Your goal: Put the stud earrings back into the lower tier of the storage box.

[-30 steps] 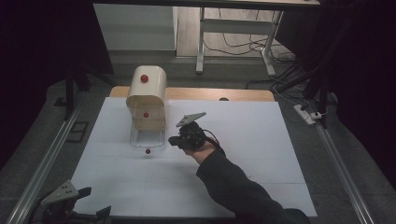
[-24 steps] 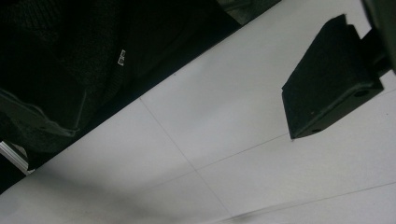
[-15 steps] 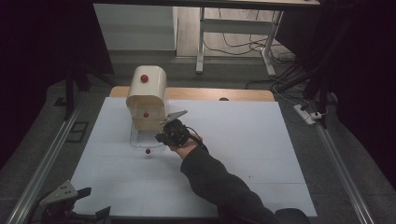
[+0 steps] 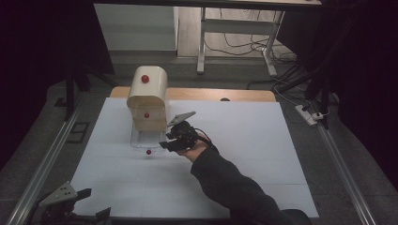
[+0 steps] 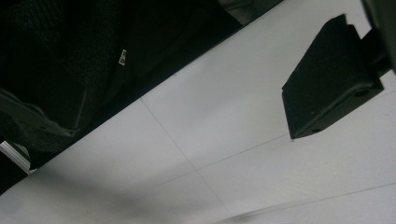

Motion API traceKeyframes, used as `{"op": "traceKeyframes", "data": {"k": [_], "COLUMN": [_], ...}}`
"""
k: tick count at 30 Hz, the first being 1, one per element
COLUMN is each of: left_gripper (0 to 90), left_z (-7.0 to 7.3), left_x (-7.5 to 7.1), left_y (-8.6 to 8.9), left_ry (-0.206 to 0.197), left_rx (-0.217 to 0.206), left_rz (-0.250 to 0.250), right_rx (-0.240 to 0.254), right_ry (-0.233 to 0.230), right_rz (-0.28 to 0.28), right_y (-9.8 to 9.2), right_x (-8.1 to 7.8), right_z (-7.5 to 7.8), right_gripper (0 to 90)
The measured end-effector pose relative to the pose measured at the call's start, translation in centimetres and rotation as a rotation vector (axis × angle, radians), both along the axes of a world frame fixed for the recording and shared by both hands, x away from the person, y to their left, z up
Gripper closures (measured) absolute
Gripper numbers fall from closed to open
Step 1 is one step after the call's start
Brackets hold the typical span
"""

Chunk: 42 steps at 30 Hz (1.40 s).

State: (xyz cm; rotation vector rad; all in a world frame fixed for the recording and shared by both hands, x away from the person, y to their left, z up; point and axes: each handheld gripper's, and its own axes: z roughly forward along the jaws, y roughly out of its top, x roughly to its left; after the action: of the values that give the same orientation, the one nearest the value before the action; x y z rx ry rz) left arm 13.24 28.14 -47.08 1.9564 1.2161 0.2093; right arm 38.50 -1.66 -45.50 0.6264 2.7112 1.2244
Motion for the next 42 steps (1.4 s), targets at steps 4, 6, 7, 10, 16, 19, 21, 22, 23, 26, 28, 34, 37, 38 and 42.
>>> {"op": "traceKeyframes", "data": {"k": [4, 6, 7, 10, 16, 19, 21, 22, 23, 26, 28, 34, 37, 38, 42], "left_gripper": [0.1, 0.1, 0.1, 0.2, 0.2, 0.2, 0.2, 0.2, 0.2, 0.2, 0.2, 0.2, 0.1, 0.1, 0.2], "left_z": [0.0, 0.0, 0.0, 0.0, 0.0, 0.0, 0.0, 0.0, 0.0, 0.0, 0.0, 0.0, 0.0, 0.0, 0.0], "left_x": [0.1, 0.1, 0.1, 0.1, 0.1, 0.1, 0.1, 0.1, 0.1, 0.1, 0.1, 0.1, 0.1, 0.1, 0.1], "left_y": [0.0, 0.0, 0.0, 0.1, 0.1, 0.1, 0.1, 0.1, 0.1, 0.1, 0.0, 0.1, 0.0, 0.0, 0.0], "left_ry": [0.004, 0.004, 0.005, 0.005, 0.005, 0.004, 0.003, 0.003, 0.003, 0.002, 0.001, 0.000, 0.001, 0.001, 0.002], "left_rx": [-0.002, -0.004, -0.006, -0.008, -0.010, -0.011, -0.010, -0.010, -0.010, -0.011, -0.010, -0.013, -0.012, -0.012, -0.011], "left_rz": [0.003, 0.004, 0.006, 0.006, 0.008, 0.008, 0.007, 0.007, 0.007, 0.007, 0.007, 0.006, 0.007, 0.007, 0.008], "right_rx": [0.001, -0.010, -0.013, -0.015, -0.070, -0.078, -0.085, -0.084, -0.085, -0.090, -0.087, -0.111, -0.127, -0.134, -0.175], "right_ry": [0.027, 0.023, 0.021, 0.031, 0.018, 0.013, 0.013, 0.012, 0.012, 0.004, 0.004, -0.014, -0.016, -0.014, 0.004], "right_rz": [-0.009, -0.009, -0.006, 0.001, -0.006, -0.009, -0.024, -0.029, -0.039, -0.075, -0.104, -0.173, -0.228, -0.248, -0.298], "right_y": [-1.6, -2.5, -2.9, -4.4, -6.9, -8.3, -9.3, -9.8, -10.3, -12.0, -13.1, -16.8, -18.7, -19.2, -21.4], "right_x": [-0.9, -1.5, -1.8, -2.5, -3.8, -4.4, -4.7, -4.8, -4.9, -5.1, -5.2, -5.4, -5.4, -5.5, -5.5], "right_z": [0.1, 0.1, 0.1, 0.2, 0.2, 0.0, -0.1, -0.1, -0.2, -0.4, -0.4, -0.5, -0.7, -0.8, -1.4], "right_gripper": [34.8, 27.9, 24.8, 17.1, 1.9, 1.2, 1.1, 0.9, 0.3, 0.0, 0.0, 0.0, 0.0, 0.0, 0.0]}}
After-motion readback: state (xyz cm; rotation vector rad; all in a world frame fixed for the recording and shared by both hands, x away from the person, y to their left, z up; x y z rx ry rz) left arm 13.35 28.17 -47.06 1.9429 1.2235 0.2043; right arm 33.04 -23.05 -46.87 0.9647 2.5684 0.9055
